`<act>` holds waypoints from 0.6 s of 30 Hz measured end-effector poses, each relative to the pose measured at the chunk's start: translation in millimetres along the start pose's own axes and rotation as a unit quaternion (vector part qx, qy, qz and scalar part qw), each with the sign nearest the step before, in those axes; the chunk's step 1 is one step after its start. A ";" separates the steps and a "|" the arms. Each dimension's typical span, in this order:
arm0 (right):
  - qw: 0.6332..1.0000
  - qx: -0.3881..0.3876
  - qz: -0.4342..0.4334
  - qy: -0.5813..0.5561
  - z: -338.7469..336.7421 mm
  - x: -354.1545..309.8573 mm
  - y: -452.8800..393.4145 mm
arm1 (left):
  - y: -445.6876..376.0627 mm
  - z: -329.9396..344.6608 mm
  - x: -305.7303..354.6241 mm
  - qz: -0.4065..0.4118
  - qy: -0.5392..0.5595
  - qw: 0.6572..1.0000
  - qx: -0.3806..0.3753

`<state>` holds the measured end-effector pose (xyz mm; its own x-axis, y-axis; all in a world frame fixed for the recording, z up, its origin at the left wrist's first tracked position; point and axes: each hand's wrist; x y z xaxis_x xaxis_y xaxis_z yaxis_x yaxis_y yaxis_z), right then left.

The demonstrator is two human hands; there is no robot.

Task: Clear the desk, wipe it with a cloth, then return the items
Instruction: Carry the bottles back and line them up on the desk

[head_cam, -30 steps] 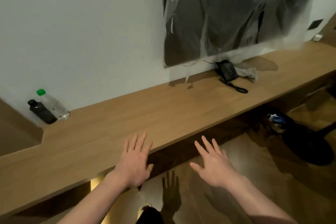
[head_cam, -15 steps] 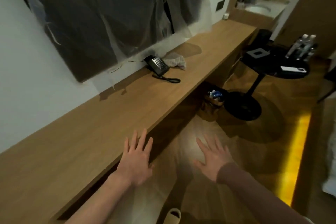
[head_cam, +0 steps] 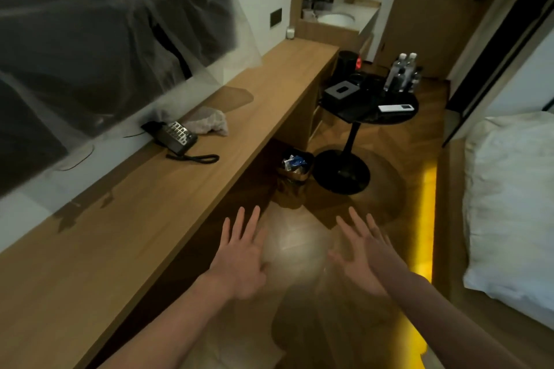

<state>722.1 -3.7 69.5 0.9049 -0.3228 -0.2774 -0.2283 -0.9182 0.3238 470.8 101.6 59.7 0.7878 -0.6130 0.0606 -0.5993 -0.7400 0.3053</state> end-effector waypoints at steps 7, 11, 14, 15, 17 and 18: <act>1.000 0.000 0.002 0.007 -46.8 127.6 -24.2 | -74.4 -21.2 111.8 -0.016 0.010 1.000 0.016; 1.000 -0.010 -0.002 0.024 -83.7 199.7 -37.5 | -107.6 -37.4 173.9 -0.035 0.028 0.999 0.026; 1.000 -0.012 -0.017 0.021 -108.9 239.4 -51.5 | -128.4 -47.6 207.3 -0.051 0.036 0.998 0.028; 1.000 -0.010 -0.021 0.015 -116.6 250.7 -57.5 | -134.9 -50.4 215.5 -0.056 0.035 0.997 0.028; 1.000 -0.006 -0.027 0.008 -131.3 270.7 -72.3 | -150.1 -56.7 227.2 -0.067 0.030 0.997 0.029; 1.000 -0.005 -0.029 0.005 -138.7 279.5 -80.8 | -159.0 -60.6 231.3 -0.073 0.028 0.997 0.028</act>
<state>1043.3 12.0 91.2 0.9204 -0.2658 -0.2868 -0.1707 -0.9330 0.3167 756.9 94.2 82.7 0.8727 -0.4829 0.0726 -0.4839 -0.8352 0.2613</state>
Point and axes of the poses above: each hand's wrist, its own y-axis away from the middle knuckle, its own z-axis out of the palm, x = y × z, and after that the axes turned 2 degrees about -z, right-handed
